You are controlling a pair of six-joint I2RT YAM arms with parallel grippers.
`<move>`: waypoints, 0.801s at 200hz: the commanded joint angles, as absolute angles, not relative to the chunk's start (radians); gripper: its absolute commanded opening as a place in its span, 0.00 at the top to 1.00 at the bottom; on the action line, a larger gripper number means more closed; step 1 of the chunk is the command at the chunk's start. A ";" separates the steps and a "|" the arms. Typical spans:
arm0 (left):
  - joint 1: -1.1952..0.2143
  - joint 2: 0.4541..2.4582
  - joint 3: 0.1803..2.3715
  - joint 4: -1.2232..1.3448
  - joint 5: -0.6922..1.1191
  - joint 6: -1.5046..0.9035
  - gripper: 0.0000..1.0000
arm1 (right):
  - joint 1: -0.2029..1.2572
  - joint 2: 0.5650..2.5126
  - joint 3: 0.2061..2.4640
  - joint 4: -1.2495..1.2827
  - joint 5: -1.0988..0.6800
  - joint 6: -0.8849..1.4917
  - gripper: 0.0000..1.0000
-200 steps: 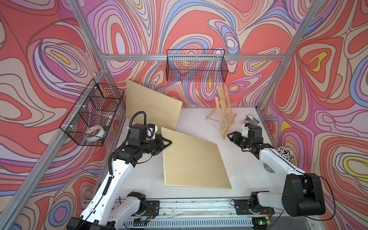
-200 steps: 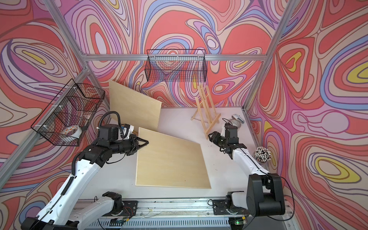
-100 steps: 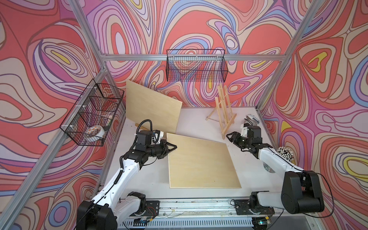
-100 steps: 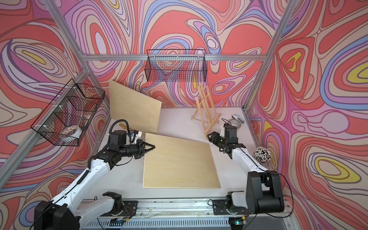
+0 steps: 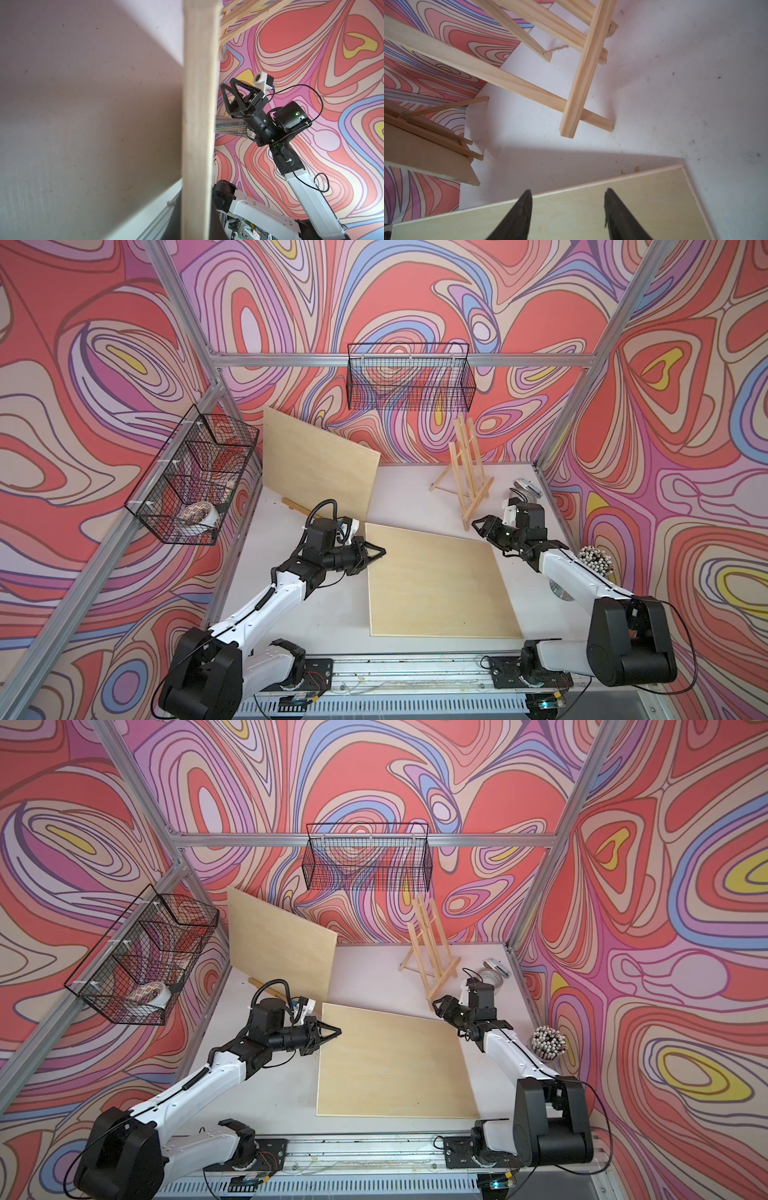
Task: Disassemble the easel
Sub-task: Place the drawing board at the center of the board.
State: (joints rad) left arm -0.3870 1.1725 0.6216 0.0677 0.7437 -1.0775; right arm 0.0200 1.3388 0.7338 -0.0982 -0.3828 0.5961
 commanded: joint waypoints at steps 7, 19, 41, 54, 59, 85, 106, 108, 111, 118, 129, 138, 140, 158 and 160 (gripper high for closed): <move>-0.415 1.245 0.592 0.118 0.610 -1.169 1.00 | 0.017 1.330 0.719 -0.084 -0.385 0.587 0.43; -0.433 1.285 0.600 0.149 0.613 -1.175 1.00 | 0.018 1.329 0.719 -0.083 -0.385 0.587 0.43; -0.480 1.346 0.604 0.204 0.609 -1.191 1.00 | 0.018 1.326 0.719 -0.085 -0.385 0.585 0.43; -0.506 1.376 0.604 0.222 0.600 -1.194 1.00 | 0.018 1.324 0.717 -0.085 -0.384 0.585 0.43; -0.516 1.388 0.605 0.231 0.598 -1.195 1.00 | 0.018 1.325 0.717 -0.086 -0.384 0.586 0.43; -0.559 1.454 0.598 0.292 0.586 -1.215 1.00 | 0.018 1.320 0.713 -0.081 -0.381 0.588 0.43; -0.599 1.515 0.610 0.345 0.576 -1.232 1.00 | 0.018 1.315 0.709 -0.081 -0.377 0.588 0.42; -0.602 1.523 0.612 0.349 0.577 -1.234 1.00 | 0.017 1.315 0.709 -0.082 -0.378 0.590 0.43; -0.607 1.531 0.615 0.355 0.578 -1.236 1.00 | 0.017 1.315 0.709 -0.082 -0.377 0.589 0.43; -0.618 1.551 0.619 0.367 0.575 -1.240 1.00 | 0.018 1.311 0.709 -0.084 -0.375 0.589 0.43; -0.631 1.576 0.621 0.384 0.563 -1.249 1.00 | 0.018 1.306 0.707 -0.084 -0.371 0.589 0.42; -0.637 1.595 0.622 0.400 0.551 -1.250 1.00 | 0.017 1.305 0.706 -0.086 -0.370 0.587 0.42; -0.639 1.599 0.623 0.402 0.550 -1.250 1.00 | 0.018 1.304 0.706 -0.086 -0.370 0.587 0.42; -0.643 1.640 0.626 0.438 0.548 -1.261 1.00 | 0.018 1.300 0.706 -0.085 -0.368 0.588 0.42; -0.642 1.644 0.624 0.443 0.547 -1.262 1.00 | 0.017 1.299 0.707 -0.085 -0.368 0.588 0.42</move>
